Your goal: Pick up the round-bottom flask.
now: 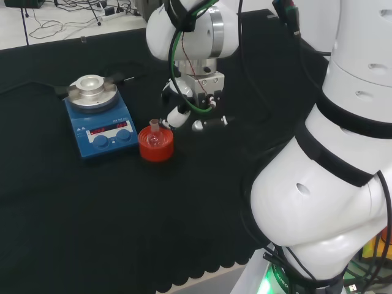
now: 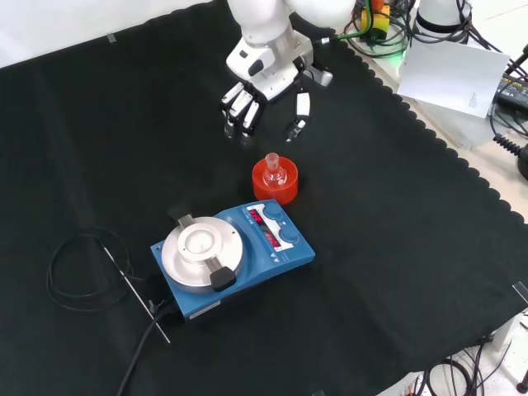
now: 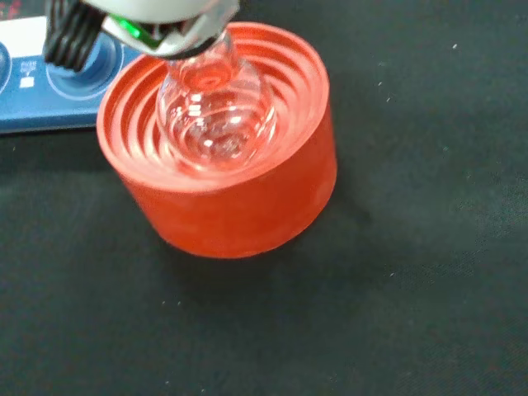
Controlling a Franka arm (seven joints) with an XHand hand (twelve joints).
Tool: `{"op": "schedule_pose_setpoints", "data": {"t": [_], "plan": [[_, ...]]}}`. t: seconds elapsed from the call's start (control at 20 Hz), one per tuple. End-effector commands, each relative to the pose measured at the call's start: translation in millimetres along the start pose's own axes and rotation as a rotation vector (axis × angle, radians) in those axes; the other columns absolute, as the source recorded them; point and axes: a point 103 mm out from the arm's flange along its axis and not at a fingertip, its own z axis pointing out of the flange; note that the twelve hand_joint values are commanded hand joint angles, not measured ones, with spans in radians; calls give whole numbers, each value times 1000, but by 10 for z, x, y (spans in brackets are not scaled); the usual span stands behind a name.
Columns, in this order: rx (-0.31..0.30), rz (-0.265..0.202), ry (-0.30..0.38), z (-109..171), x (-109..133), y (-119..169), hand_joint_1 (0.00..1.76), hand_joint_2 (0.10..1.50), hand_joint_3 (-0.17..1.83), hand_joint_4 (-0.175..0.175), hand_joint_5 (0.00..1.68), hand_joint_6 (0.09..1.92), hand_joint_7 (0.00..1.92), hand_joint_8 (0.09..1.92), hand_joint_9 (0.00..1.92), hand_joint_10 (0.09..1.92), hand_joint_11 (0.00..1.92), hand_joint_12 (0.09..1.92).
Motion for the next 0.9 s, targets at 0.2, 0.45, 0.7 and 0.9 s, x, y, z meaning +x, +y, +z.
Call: {"op": "schedule_pose_setpoints", "data": {"t": [0.2,0.45,0.7,0.9], "plan": [[21,-34,2,101,105,128,902,614,674,-32,614,527,183,635,398,667,90,1411],[24,-35,-2,122,117,154,901,614,675,-33,622,577,186,637,401,667,101,1407],[22,-38,0,192,122,216,904,615,675,-34,624,604,189,639,405,668,105,1407],[25,-40,1,245,148,261,906,618,675,-36,628,614,194,641,408,668,107,1408]]}}
